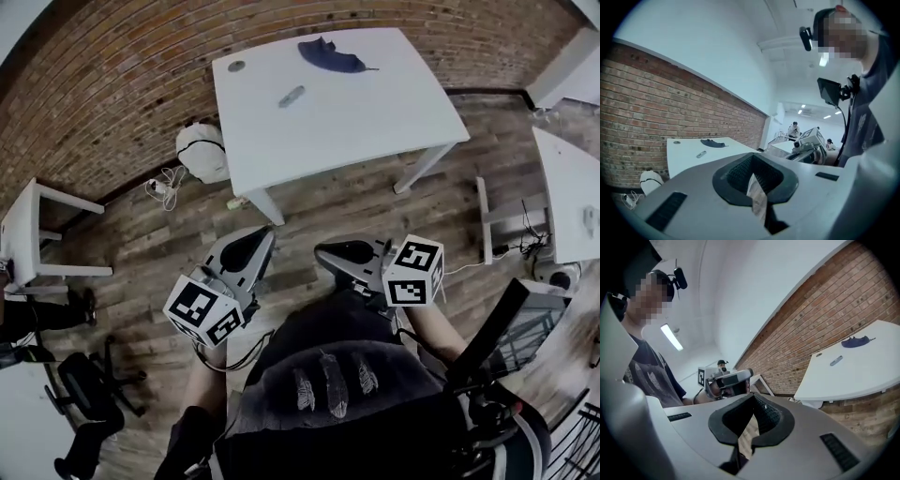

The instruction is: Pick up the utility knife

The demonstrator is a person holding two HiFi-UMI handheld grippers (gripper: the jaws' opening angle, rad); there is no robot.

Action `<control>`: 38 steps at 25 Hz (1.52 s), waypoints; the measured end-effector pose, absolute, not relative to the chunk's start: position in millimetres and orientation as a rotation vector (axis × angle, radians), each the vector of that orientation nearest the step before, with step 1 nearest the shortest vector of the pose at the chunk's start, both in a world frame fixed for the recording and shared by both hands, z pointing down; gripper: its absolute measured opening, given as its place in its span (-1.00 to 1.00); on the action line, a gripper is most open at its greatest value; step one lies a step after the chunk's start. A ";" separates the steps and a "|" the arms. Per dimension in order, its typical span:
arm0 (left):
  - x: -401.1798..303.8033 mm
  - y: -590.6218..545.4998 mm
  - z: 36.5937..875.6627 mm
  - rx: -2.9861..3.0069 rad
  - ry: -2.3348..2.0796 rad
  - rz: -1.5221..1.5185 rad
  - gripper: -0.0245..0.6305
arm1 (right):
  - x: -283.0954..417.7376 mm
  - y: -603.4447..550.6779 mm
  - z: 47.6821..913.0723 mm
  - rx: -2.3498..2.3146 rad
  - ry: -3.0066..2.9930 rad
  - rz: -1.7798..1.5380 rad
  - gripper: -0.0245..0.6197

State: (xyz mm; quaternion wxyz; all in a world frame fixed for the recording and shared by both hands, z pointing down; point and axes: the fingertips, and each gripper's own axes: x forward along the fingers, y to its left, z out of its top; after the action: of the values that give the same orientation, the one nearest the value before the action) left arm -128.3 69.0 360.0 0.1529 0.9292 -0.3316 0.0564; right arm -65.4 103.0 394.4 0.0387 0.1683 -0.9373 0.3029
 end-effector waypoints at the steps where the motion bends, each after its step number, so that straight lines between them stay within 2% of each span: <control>1: -117.2 63.8 360.1 2.668 -0.944 0.189 -0.94 | -55.0 97.0 392.6 0.517 -2.885 0.954 -0.92; 10: -37.6 24.6 356.7 2.688 -0.952 0.376 -0.94 | 14.2 44.4 391.7 0.473 -2.921 1.054 -0.92; 20: -7.5 7.0 366.7 2.641 -1.099 0.473 -0.94 | 53.9 19.0 398.2 0.369 -2.933 0.998 -0.92; 32: -30.0 -37.4 376.1 2.679 -1.101 0.477 -0.94 | 53.4 -8.8 417.3 0.485 -2.848 1.020 -0.92; 38: -67.2 -69.6 378.0 2.698 -1.091 0.402 -0.94 | 35.2 -37.3 421.4 0.575 -2.792 1.013 -0.92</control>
State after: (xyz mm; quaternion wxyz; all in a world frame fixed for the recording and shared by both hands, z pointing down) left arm -67.2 -69.6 378.0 0.1017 0.9136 -0.3694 0.1360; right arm 35.2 -37.3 421.4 0.0582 0.1897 -0.9213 0.3344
